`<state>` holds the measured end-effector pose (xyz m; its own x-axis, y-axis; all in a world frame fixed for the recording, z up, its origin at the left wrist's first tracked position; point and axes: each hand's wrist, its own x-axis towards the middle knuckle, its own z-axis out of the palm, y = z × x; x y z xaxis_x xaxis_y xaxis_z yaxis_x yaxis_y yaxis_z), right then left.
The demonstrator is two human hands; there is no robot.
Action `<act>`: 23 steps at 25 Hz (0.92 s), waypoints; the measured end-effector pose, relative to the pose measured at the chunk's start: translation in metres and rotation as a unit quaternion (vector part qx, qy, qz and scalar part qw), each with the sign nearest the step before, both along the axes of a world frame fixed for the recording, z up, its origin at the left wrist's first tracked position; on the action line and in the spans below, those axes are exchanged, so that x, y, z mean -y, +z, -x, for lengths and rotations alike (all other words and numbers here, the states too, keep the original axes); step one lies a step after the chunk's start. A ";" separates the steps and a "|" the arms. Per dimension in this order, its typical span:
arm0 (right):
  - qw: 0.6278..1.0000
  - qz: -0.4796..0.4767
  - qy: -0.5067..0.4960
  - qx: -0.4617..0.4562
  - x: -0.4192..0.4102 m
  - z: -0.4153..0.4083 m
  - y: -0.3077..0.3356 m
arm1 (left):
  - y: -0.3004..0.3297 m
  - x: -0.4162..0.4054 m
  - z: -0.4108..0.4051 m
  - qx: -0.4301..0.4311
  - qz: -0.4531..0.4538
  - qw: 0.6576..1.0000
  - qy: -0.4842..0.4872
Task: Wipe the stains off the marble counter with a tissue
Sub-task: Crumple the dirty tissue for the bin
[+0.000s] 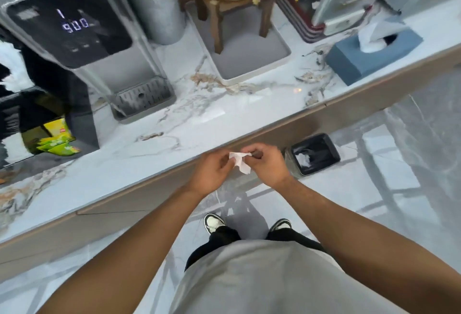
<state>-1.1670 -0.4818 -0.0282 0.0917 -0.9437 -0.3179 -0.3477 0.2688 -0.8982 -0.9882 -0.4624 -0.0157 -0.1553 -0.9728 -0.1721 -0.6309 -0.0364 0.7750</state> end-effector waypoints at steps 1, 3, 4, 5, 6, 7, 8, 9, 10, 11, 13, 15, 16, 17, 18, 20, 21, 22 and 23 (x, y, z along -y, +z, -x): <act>0.999 -0.016 -0.035 0.031 -0.001 0.018 0.000 | 0.000 0.004 0.019 -0.007 -0.015 1.000 0.001; 0.988 -0.041 -0.108 0.099 -0.004 0.054 0.001 | 0.000 0.011 0.064 -0.017 -0.039 0.999 -0.003; 0.978 -0.056 -0.148 0.138 -0.007 0.073 0.001 | 0.000 0.015 0.088 -0.024 -0.054 0.998 -0.003; 0.964 -0.076 -0.184 0.179 -0.009 0.089 0.001 | 0.000 0.019 0.110 -0.039 -0.070 0.997 0.004; 0.948 -0.093 -0.215 0.213 -0.011 0.105 0.001 | -0.003 0.021 0.130 -0.053 -0.082 0.995 0.011; 0.934 -0.105 -0.243 0.238 -0.014 0.125 0.000 | -0.007 0.023 0.153 -0.058 -0.087 0.995 0.011; 0.923 -0.114 -0.266 0.254 -0.016 0.144 -0.002 | -0.012 0.025 0.176 -0.051 -0.090 0.995 0.006; 0.912 -0.124 -0.287 0.265 -0.017 0.162 -0.006 | -0.016 0.027 0.197 -0.045 -0.097 0.994 0.003; 0.904 -0.135 -0.305 0.267 -0.018 0.178 -0.010 | -0.021 0.030 0.216 -0.043 -0.110 0.993 0.001; 0.899 -0.142 -0.317 0.266 -0.019 0.191 -0.014 | -0.027 0.033 0.233 -0.046 -0.127 0.991 0.004; 0.898 -0.145 -0.329 0.254 -0.015 0.212 -0.025 | -0.037 0.044 0.263 -0.057 -0.171 0.984 0.002; 0.898 -0.149 -0.348 0.225 -0.006 0.228 -0.036 | -0.048 0.056 0.286 -0.080 -0.222 0.972 -0.002; 0.891 -0.156 -0.371 0.210 0.001 0.237 -0.043 | -0.057 0.065 0.295 -0.093 -0.246 0.965 -0.008; 0.883 -0.167 -0.392 0.196 0.011 0.245 -0.051 | -0.068 0.074 0.303 -0.101 -0.263 0.959 -0.014; 0.877 -0.178 -0.406 0.185 0.020 0.252 -0.059 | -0.079 0.084 0.309 -0.102 -0.276 0.955 -0.020; 0.867 -0.198 -0.422 0.175 0.037 0.267 -0.076 | -0.104 0.106 0.321 -0.096 -0.294 0.950 -0.034; 0.865 -0.208 -0.423 0.174 0.045 0.272 -0.085 | -0.117 0.117 0.326 -0.090 -0.299 0.949 -0.036; 0.862 -0.217 -0.425 0.173 0.051 0.278 -0.093 | -0.127 0.127 0.331 -0.080 -0.305 0.948 -0.041; 0.857 -0.224 -0.430 0.174 0.056 0.283 -0.101 | -0.137 0.136 0.336 -0.074 -0.312 0.946 -0.039</act>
